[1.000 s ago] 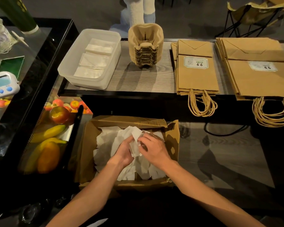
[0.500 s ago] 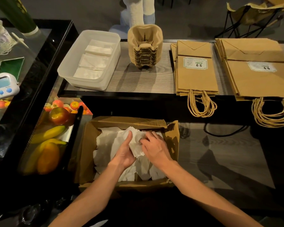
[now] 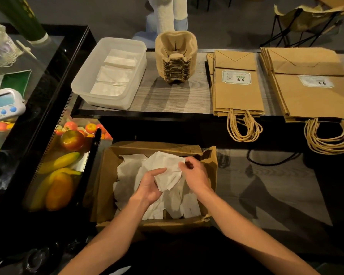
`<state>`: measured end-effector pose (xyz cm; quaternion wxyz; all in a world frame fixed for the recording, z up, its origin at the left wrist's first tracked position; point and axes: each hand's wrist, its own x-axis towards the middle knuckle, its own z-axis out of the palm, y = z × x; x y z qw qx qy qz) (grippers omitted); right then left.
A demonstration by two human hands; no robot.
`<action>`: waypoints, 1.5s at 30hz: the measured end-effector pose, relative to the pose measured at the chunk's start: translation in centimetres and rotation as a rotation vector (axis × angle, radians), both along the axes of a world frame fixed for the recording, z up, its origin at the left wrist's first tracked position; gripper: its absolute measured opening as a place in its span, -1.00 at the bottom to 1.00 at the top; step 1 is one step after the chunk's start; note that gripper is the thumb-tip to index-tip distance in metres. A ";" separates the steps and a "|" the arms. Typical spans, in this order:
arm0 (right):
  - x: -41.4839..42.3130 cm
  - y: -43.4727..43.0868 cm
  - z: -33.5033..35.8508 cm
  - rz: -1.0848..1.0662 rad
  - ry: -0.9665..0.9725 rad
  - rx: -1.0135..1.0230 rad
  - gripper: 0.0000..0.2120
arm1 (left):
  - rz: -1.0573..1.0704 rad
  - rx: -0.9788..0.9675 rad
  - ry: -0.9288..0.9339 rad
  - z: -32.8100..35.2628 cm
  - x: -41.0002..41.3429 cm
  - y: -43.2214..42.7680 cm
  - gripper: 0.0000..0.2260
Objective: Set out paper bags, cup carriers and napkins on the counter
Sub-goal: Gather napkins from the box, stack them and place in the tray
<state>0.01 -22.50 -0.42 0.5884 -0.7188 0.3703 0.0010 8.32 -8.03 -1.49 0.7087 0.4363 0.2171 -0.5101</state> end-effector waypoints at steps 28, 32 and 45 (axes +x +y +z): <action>3.2 -4.3 4.6 0.880 0.110 -0.243 -0.66 | -0.333 0.183 -0.529 1.9 1.7 -0.6 -0.60; 2.3 -4.3 3.9 0.731 0.085 -0.261 -0.86 | -0.260 0.240 -0.496 1.3 1.6 -0.6 -0.67; 0.8 -1.9 1.6 0.320 -0.052 -0.391 -0.94 | -0.116 0.383 -0.505 0.7 0.6 -1.8 -0.71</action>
